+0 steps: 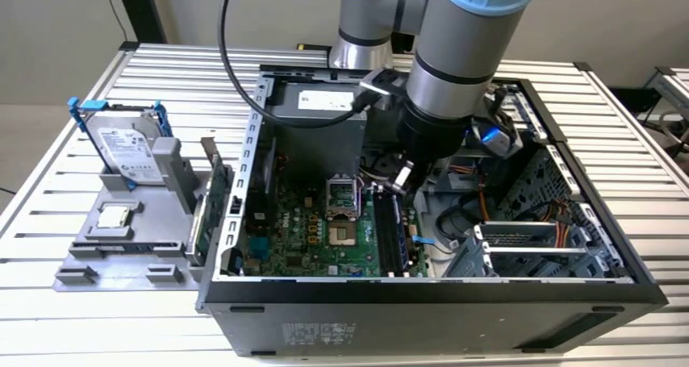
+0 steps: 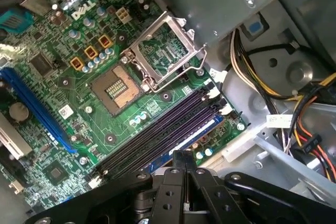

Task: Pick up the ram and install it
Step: 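Press down the ram until it locks into place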

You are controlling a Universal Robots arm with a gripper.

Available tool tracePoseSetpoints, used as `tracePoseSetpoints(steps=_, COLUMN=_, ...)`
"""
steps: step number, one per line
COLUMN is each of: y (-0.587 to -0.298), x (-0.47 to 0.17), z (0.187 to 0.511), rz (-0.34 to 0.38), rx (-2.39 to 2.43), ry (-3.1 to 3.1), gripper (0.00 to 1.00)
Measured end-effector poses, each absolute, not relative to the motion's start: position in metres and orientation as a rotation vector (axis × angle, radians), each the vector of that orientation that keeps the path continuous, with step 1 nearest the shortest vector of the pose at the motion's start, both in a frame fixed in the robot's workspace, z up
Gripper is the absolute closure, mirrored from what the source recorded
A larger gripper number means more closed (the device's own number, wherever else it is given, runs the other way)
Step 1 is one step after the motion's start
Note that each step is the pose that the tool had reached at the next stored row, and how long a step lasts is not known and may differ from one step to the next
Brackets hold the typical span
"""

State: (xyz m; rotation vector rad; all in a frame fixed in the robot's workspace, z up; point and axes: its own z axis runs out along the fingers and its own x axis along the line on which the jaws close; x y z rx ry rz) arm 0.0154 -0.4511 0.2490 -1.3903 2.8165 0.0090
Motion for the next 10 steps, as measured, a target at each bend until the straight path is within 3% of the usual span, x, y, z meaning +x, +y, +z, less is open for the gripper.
tracePoseSetpoints(steps=10, y=-0.4511, x=0.0151, z=0.2482, rz=0.009, rx=-1.617, ry=2.693, gripper=1.0)
